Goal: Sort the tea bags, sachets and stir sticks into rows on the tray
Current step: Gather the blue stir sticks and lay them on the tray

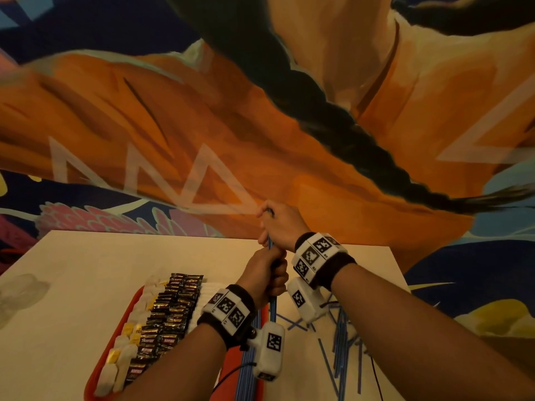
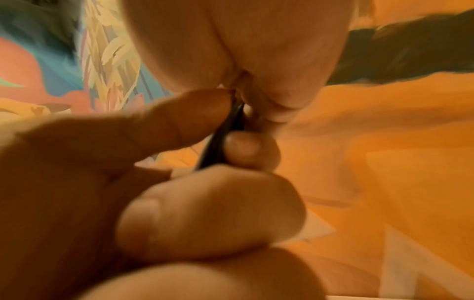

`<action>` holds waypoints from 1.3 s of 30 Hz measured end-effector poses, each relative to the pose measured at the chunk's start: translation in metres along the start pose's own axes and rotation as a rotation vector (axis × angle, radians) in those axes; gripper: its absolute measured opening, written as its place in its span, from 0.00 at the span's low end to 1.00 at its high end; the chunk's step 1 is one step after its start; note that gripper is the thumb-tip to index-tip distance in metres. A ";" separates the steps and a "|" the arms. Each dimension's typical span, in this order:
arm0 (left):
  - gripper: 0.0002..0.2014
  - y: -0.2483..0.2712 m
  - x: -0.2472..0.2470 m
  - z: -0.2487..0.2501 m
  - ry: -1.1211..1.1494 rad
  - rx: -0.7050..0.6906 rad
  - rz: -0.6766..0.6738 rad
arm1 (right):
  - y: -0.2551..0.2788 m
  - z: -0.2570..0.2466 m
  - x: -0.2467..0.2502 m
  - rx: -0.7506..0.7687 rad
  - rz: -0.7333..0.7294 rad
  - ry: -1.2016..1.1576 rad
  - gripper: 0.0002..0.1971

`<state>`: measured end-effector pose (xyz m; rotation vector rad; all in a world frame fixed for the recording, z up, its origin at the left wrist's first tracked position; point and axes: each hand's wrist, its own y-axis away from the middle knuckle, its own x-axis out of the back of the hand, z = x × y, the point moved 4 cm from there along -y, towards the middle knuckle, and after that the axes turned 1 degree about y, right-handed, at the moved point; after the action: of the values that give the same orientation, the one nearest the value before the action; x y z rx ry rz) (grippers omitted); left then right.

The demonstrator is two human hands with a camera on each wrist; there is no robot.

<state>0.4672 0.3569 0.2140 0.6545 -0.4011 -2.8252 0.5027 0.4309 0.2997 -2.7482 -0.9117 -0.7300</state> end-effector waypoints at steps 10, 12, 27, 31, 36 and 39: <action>0.22 -0.005 0.011 0.052 0.101 -0.232 0.169 | 0.043 0.072 -0.027 -0.470 -0.132 -0.443 0.25; 0.23 -0.009 0.011 0.062 0.074 -0.286 0.180 | 0.061 0.080 -0.040 -0.614 -0.238 -0.537 0.29; 0.12 -0.008 0.000 0.055 -0.144 -0.425 0.141 | 0.063 0.048 -0.040 -0.626 -0.207 -1.242 0.37; 0.12 -0.006 -0.001 0.052 -0.213 -0.434 0.152 | 0.063 0.046 -0.041 -0.593 -0.249 -1.205 0.38; 0.12 -0.006 0.009 0.057 -0.446 -0.431 0.184 | 0.054 0.036 -0.020 -0.391 -0.144 -0.544 0.33; 0.13 -0.003 0.011 0.063 -0.736 -0.430 0.095 | 0.041 0.004 0.028 -0.056 0.243 -0.079 0.20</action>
<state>0.4281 0.3704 0.2632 -0.4873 0.0806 -2.8196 0.5478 0.4138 0.3105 -2.8854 -0.5625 -0.6165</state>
